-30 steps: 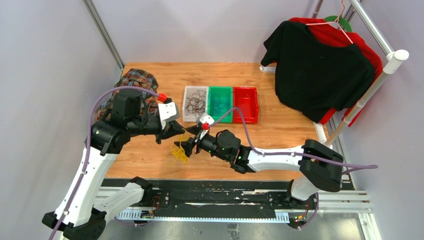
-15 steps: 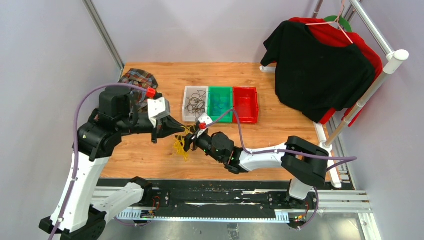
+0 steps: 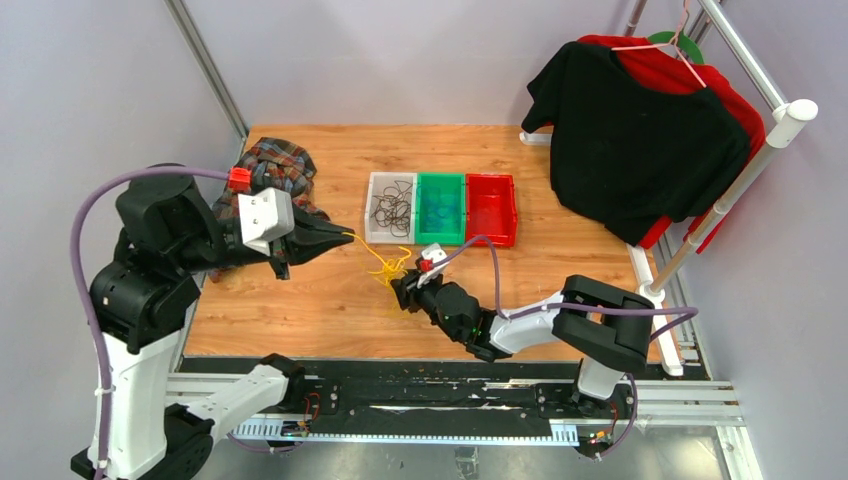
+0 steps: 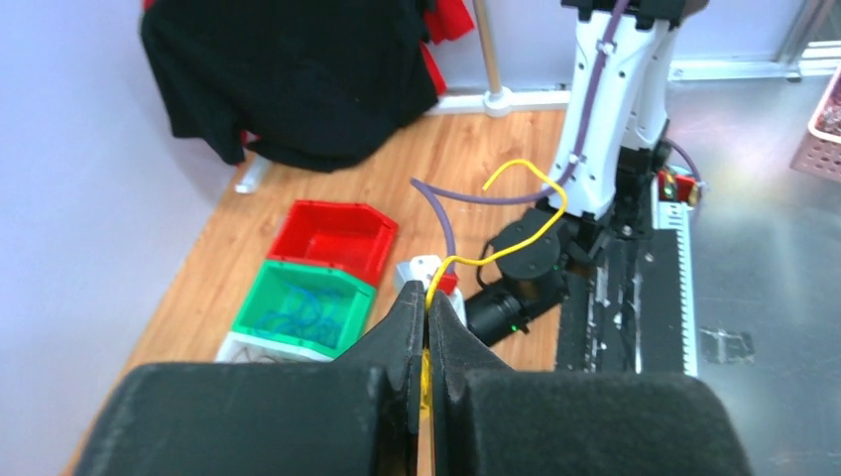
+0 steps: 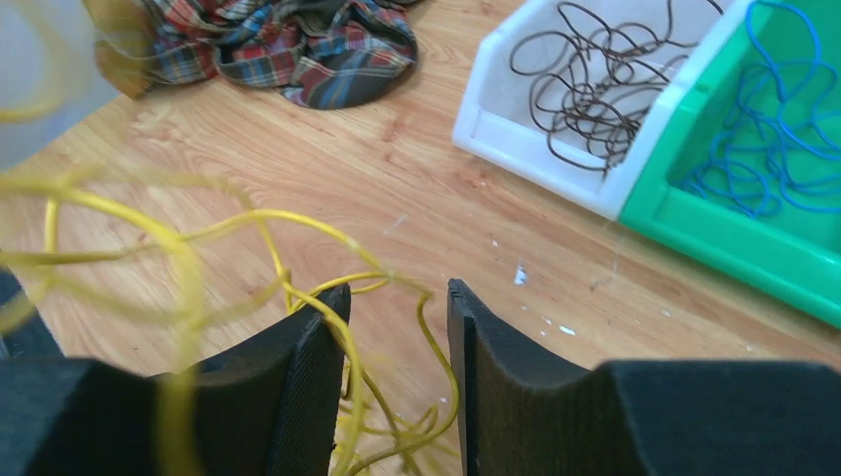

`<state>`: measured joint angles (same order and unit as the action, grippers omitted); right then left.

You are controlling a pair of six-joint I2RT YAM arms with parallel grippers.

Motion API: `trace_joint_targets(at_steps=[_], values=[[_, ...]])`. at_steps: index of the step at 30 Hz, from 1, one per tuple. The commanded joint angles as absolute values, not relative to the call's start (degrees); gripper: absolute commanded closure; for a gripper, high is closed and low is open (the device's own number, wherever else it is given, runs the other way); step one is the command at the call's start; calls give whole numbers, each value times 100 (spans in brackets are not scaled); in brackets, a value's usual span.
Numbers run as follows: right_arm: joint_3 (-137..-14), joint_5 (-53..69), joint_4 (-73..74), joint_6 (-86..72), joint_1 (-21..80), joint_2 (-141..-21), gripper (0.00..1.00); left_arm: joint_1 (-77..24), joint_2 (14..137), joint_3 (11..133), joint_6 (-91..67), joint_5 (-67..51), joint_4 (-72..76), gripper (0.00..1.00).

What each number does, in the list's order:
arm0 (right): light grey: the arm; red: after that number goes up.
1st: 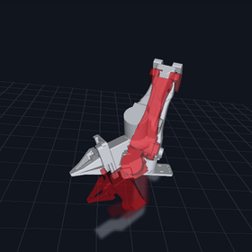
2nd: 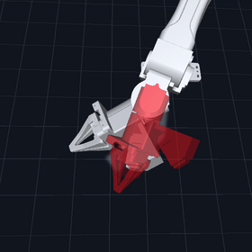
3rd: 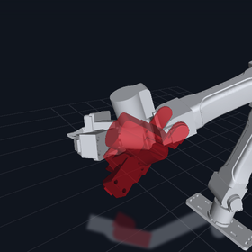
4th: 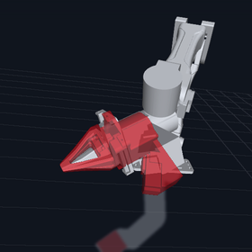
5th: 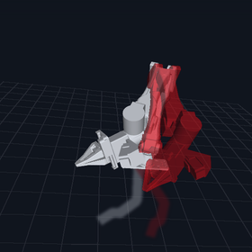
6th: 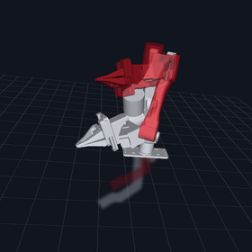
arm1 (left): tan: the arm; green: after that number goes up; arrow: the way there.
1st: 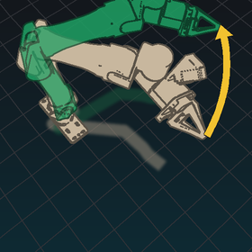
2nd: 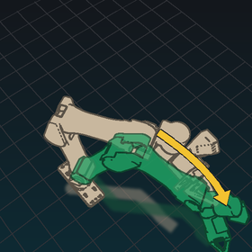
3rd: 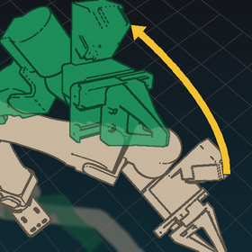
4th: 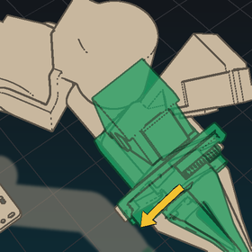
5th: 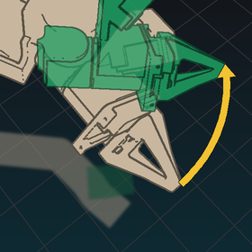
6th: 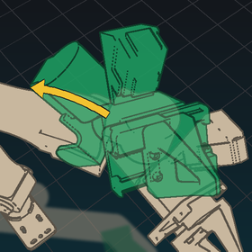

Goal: Untangle the cables

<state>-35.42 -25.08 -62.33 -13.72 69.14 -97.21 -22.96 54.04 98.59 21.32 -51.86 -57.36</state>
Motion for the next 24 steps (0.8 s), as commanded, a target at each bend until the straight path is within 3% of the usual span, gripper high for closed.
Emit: trace_joint_targets(at_steps=[1, 11, 24], values=[[-3357, -3048, -6307, -1598, 6856, -9866, 60, -2274, 5601, 10468, 2148, -4910, -5687, 100], [-3165, -3576, -5969, -1949, 6863, -10063, 63, -2276, 6304, 12531, 2577, -3557, -5329, 100], [-2986, -3942, -5729, -2176, 6978, -10035, 47, -2276, 6221, 12195, 3175, -673, -432, 100]])
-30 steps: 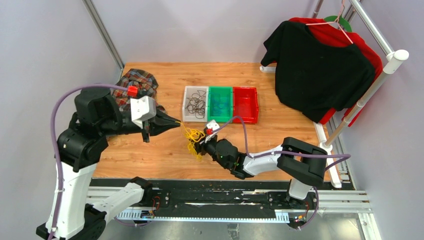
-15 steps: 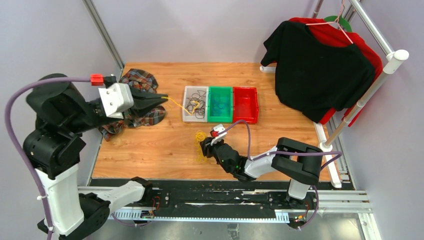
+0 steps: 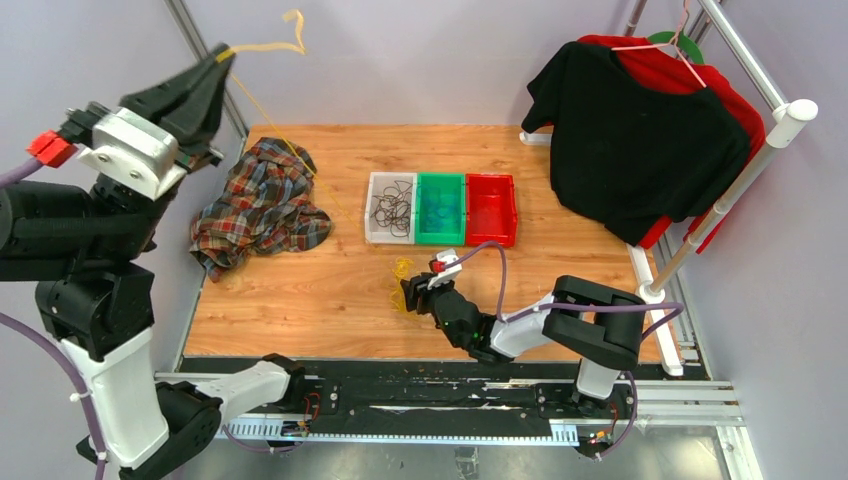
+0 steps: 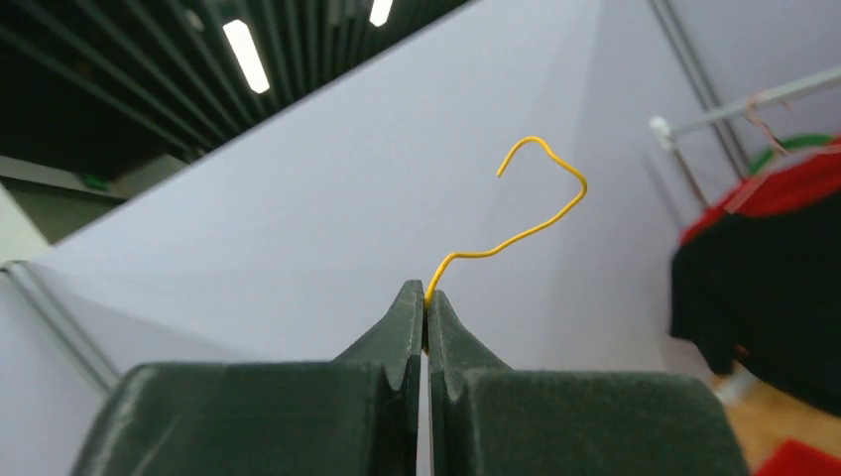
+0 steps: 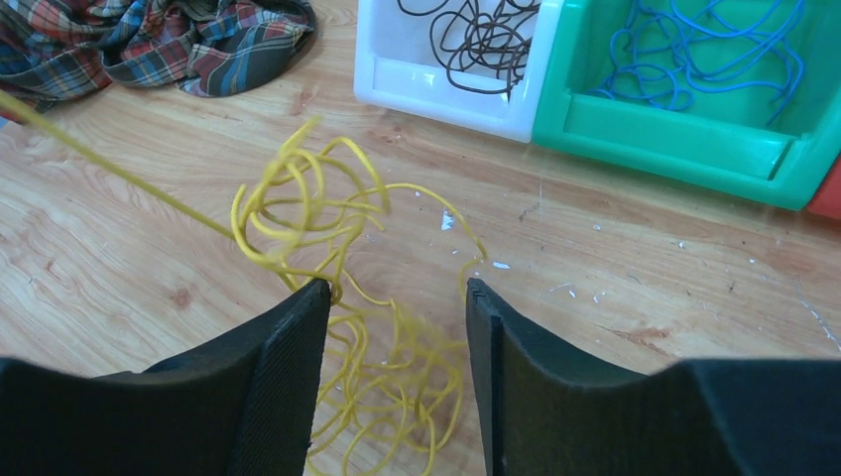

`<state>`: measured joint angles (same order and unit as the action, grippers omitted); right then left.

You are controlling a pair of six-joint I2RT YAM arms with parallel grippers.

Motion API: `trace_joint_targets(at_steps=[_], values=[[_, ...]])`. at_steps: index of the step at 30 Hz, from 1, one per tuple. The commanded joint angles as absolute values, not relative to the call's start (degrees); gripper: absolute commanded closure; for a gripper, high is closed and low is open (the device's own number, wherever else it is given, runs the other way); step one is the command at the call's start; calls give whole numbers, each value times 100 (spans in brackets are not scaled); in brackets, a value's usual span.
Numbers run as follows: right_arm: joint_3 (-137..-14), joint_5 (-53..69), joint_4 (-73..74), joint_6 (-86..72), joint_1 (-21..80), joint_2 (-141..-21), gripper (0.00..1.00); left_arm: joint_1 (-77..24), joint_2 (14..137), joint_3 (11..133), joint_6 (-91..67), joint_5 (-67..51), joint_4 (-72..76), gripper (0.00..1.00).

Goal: Untangle the cables

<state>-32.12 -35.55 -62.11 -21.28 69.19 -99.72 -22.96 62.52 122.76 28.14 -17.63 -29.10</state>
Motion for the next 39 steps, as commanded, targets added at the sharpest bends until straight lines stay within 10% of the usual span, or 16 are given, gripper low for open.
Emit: trace_joint_targets(at_steps=[1, 9, 22, 39], values=[[-2978, -3957, -5697, -2173, 6985, -10023, 46, -2273, 6227, 12143, 3227, -569, -53, 99], [-2870, -4287, -5112, -2288, 6996, -9538, 42, -2272, 6262, 12082, 3018, -824, -53, 100], [-2909, -2999, -4551, -841, 6901, -7880, 28, -2271, 4618, 8714, 3567, -1566, -2835, 100], [-3933, -1449, -3762, -864, 6624, -9090, 30, -1754, 3689, 4060, 6398, 1306, -3632, 90]])
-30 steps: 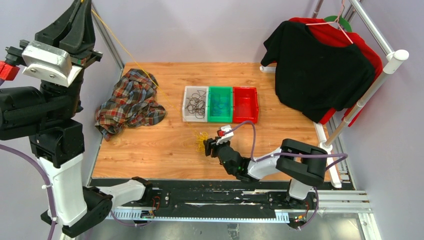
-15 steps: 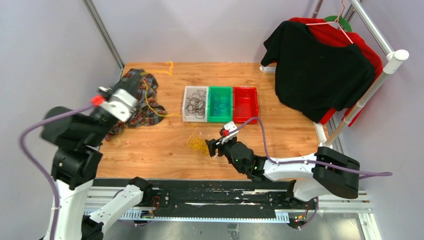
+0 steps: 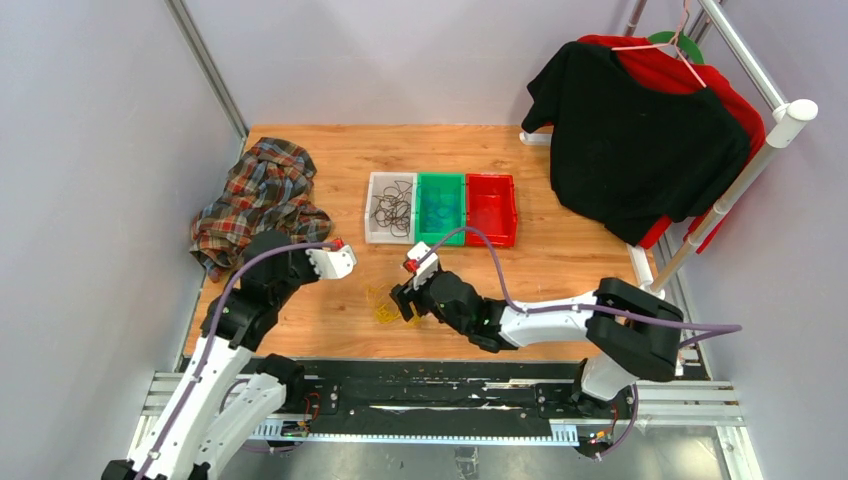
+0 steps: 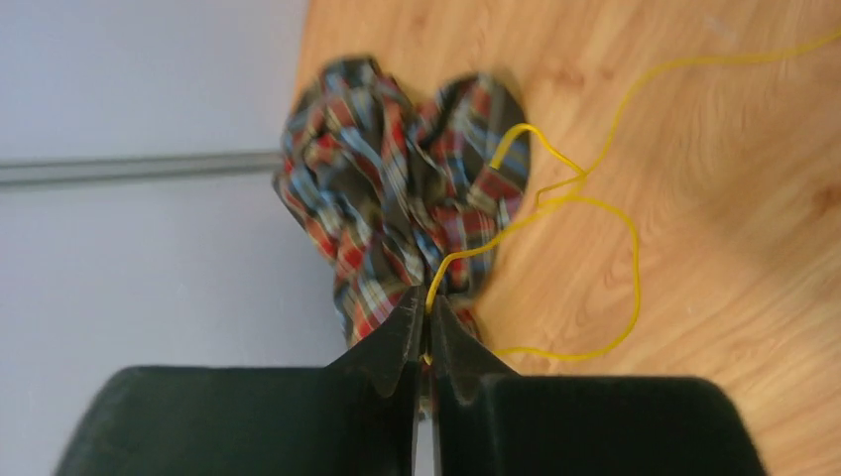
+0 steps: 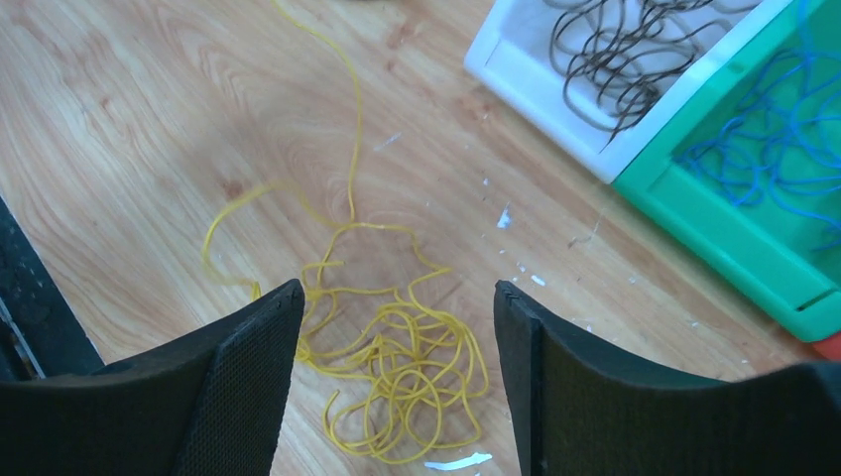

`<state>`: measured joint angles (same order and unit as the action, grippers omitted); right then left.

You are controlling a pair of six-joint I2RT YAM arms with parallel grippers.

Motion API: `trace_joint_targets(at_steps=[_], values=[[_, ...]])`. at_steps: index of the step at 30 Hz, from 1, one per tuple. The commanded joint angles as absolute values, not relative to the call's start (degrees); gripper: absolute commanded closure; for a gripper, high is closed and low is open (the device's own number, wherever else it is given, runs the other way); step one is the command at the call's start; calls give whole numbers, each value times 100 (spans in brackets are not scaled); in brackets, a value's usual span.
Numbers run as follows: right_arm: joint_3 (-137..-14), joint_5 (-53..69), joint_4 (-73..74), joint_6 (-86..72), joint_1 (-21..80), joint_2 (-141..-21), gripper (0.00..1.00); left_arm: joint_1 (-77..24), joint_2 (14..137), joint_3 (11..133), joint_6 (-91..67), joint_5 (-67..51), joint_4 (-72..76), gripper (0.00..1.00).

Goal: Untangle the cables

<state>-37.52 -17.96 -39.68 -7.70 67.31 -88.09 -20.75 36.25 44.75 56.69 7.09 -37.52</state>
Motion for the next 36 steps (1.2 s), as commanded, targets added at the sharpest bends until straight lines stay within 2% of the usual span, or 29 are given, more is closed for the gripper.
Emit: trace_joint_targets(at_steps=[1, 4, 7, 9, 12, 15, 26, 30, 36], values=[[-3956, -1387, -3769, -929, 6612, -9155, 31, -1657, 3781, 3921, 6514, 1305, -3577, 79], [-3969, -1346, -3768, -1049, 6596, -9242, 33, -1500, 4190, 3729, 6464, 1154, -3662, 53], [-3885, -1339, -3779, -1110, 6556, -9214, 34, -1476, 4599, 3976, 6228, 229, -4342, 14], [-3817, -1333, -3779, -1167, 6504, -9188, 35, -1477, 4810, 4330, 6395, -930, -5095, 7], [-3734, -1221, -3809, -1317, 6388, -9166, 36, -1477, 4954, 4515, 7086, -2124, -5809, 6], [-3698, -1133, -3850, -1440, 6284, -9176, 37, -1540, 4823, 4431, 7821, -2827, -5880, 5], [-3577, -1055, -4137, -1766, 6105, -9161, 41, -2023, 4142, 3283, 11657, -3364, -5226, 11], [-3489, -1033, -4271, -1835, 6100, -9095, 43, -2262, 4291, 2880, 12587, -3407, -4800, 20], [-3333, -973, -4478, -1912, 6101, -9001, 45, -2617, 4577, 2499, 12688, -3181, -3586, 33]])
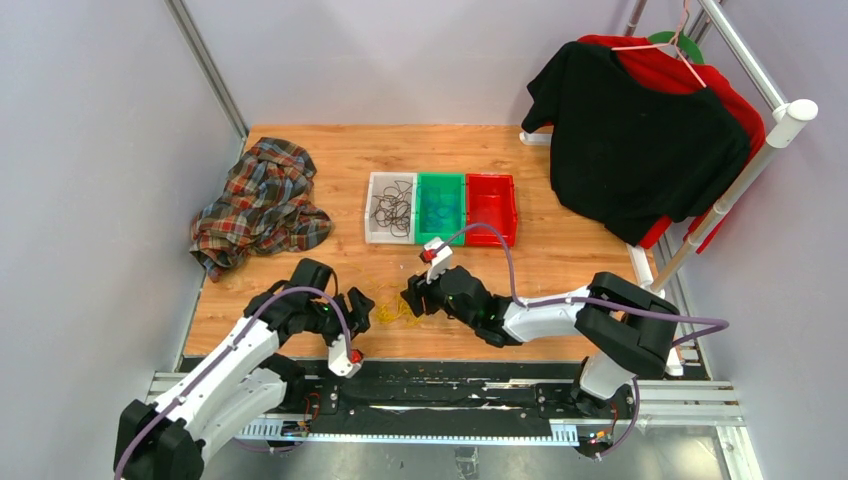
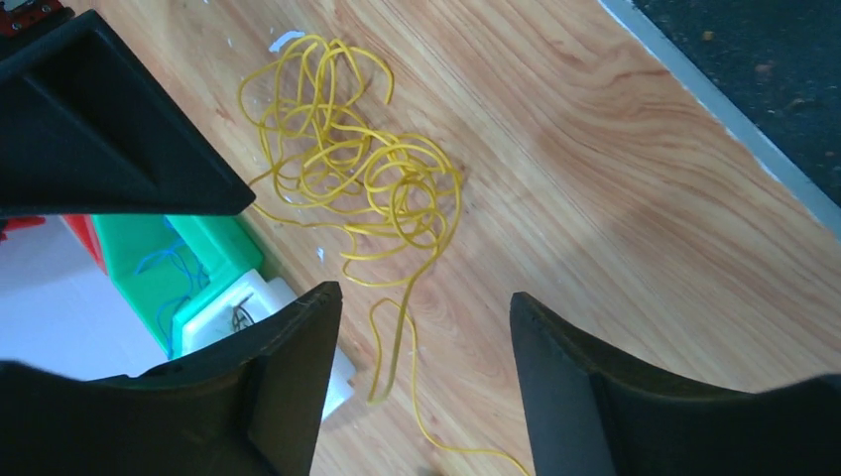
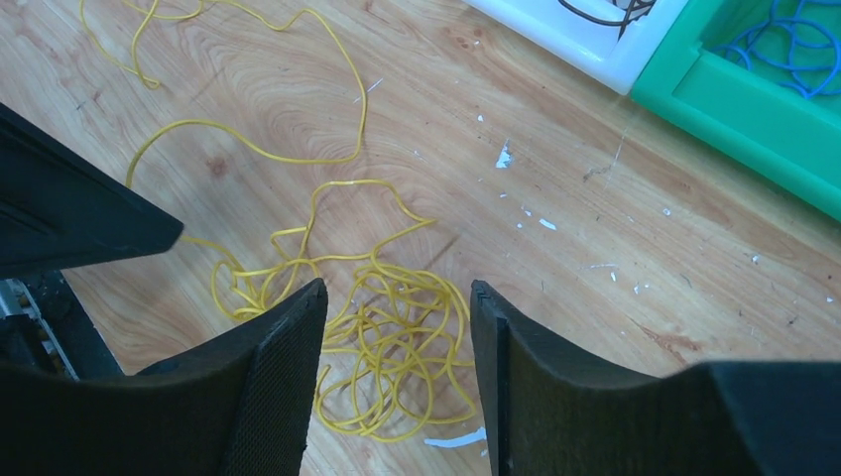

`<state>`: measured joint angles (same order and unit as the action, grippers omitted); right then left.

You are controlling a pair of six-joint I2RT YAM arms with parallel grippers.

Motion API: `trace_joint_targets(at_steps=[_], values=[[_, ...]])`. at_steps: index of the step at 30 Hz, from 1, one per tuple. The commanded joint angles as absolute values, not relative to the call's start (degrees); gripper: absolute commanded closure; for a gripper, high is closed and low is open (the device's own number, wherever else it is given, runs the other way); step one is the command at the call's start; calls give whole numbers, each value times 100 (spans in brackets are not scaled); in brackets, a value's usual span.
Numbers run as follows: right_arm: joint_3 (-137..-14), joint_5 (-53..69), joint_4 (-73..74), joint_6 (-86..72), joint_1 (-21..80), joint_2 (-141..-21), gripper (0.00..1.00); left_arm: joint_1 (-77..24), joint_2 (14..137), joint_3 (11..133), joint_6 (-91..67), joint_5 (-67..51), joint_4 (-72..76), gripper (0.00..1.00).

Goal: Untangle the cables

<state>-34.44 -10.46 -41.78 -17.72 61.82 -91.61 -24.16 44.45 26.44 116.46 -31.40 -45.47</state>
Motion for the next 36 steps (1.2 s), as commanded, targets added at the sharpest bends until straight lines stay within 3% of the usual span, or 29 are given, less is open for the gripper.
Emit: trace_joint_targets(at_steps=[1, 5, 10, 11, 24, 36], values=[[-3319, -950, -4515, -1917, 6101, -9001, 45, -2645, 4626, 2470, 12711, -3100, -3519, 37], [-3300, -845, -4667, -1948, 6100, -9029, 46, -2654, 4728, 2348, 12813, -2828, -3267, 56], [-3247, -679, -4944, -2004, 6106, -9114, 46, -2655, 4451, 2058, 12425, -2766, -2553, 97], [-3225, -643, -5032, -2009, 6108, -9127, 46, -2654, 4383, 2026, 12345, -2761, -2501, 99], [-3403, -277, -5775, -1153, 6581, -8639, 35, -2654, 3569, 3934, 9621, -3475, -4355, 99], [-4355, 127, -5385, -583, 6859, -8543, 37, -2672, 3429, 4846, 8800, -3651, -4737, 99]])
